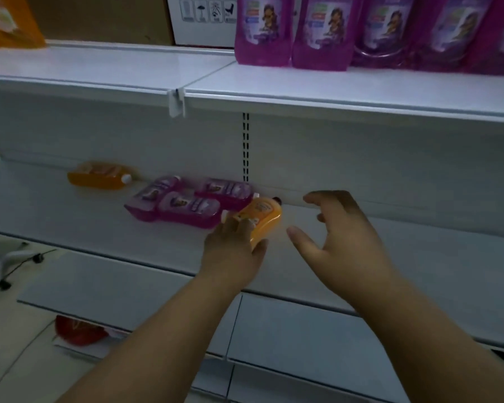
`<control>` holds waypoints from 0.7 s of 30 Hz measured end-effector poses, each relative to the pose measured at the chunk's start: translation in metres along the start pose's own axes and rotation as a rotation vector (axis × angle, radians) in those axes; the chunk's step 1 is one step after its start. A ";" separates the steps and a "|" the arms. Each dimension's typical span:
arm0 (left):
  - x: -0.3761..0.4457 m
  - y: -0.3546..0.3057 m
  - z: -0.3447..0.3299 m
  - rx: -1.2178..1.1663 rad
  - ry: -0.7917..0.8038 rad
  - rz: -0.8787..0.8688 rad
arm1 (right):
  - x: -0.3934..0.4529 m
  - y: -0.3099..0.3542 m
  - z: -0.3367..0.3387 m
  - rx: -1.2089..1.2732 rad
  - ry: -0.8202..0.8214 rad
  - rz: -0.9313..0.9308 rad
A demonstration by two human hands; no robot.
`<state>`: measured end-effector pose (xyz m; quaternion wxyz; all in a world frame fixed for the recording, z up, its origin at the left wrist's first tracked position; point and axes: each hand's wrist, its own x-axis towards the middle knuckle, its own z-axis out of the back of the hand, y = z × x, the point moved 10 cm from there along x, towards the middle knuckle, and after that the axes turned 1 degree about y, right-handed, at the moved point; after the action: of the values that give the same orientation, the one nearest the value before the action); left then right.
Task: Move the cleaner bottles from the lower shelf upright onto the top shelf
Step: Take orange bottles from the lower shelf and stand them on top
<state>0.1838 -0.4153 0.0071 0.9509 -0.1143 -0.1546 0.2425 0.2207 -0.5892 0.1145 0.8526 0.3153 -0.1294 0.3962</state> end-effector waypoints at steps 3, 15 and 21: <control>0.034 0.003 -0.014 0.034 -0.027 0.045 | 0.018 -0.022 -0.011 0.011 0.024 -0.013; 0.061 0.017 -0.054 -0.043 0.200 0.210 | 0.055 -0.047 -0.041 0.154 0.051 -0.008; -0.003 0.081 0.002 -0.591 -0.026 0.350 | 0.075 -0.001 -0.077 0.254 0.068 0.068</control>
<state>0.1455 -0.3468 -0.0152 0.8186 -0.4065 -0.2084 0.3482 0.2680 -0.4957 0.0909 0.7957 0.4026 -0.0596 0.4485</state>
